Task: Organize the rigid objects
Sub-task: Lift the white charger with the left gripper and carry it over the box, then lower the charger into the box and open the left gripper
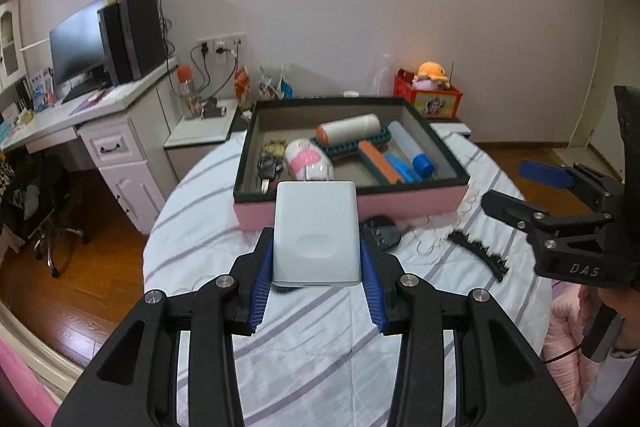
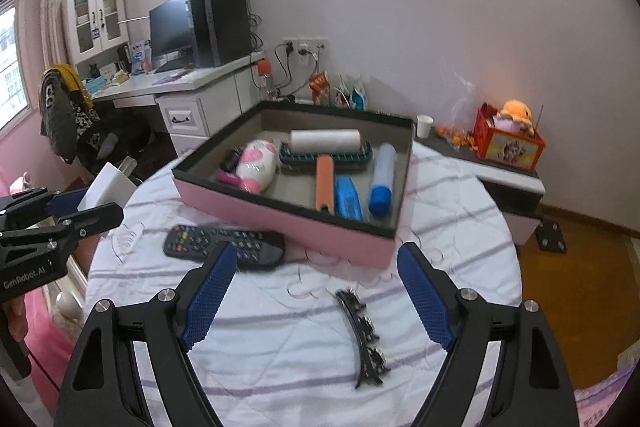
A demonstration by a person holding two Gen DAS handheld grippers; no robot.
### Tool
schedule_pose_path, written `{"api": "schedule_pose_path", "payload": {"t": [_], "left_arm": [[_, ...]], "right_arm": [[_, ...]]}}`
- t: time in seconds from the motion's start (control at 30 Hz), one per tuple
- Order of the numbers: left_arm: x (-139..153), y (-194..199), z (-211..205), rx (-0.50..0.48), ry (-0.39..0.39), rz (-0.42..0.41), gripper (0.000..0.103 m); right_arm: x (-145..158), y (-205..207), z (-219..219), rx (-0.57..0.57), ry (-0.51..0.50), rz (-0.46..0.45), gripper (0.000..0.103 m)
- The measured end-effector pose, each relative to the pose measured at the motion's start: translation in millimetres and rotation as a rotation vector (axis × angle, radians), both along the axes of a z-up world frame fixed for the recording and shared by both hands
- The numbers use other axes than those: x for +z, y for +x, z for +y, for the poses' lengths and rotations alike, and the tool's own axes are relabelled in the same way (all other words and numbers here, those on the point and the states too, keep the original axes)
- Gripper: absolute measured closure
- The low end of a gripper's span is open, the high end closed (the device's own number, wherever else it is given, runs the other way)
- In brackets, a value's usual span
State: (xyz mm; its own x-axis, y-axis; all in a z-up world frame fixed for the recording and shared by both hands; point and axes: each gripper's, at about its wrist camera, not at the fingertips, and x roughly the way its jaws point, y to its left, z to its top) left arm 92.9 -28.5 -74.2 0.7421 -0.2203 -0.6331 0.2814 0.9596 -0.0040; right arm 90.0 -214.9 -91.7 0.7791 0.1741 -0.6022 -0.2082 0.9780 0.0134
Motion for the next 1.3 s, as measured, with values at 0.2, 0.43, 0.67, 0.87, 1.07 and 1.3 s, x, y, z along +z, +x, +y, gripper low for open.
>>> {"api": "schedule_pose_path", "payload": {"t": [0.2, 0.43, 0.67, 0.87, 1.07, 1.3], "left_arm": [[17, 17, -12, -0.043, -0.006, -0.037, 0.062], [19, 65, -40, -0.078, -0.012, -0.025, 0.062], [0, 112, -73, -0.093, 0.013, 0.024, 0.062], [-25, 148, -91, -0.082, 0.046, 0.090, 0.062], [-53, 170, -103, -0.084, 0.080, 0.158, 0.062], [-68, 175, -108, -0.071, 0.105, 0.187, 0.062]], "right_arm": [[20, 12, 6, 0.007, -0.008, -0.061, 0.019], [25, 44, -1, -0.004, -0.013, -0.072, 0.019], [16, 85, -13, -0.011, -0.023, -0.039, 0.019], [-2, 112, -26, -0.013, -0.024, 0.008, 0.019], [-20, 124, -36, -0.009, -0.012, 0.046, 0.019], [-27, 126, -42, -0.008, -0.009, 0.068, 0.019]]}}
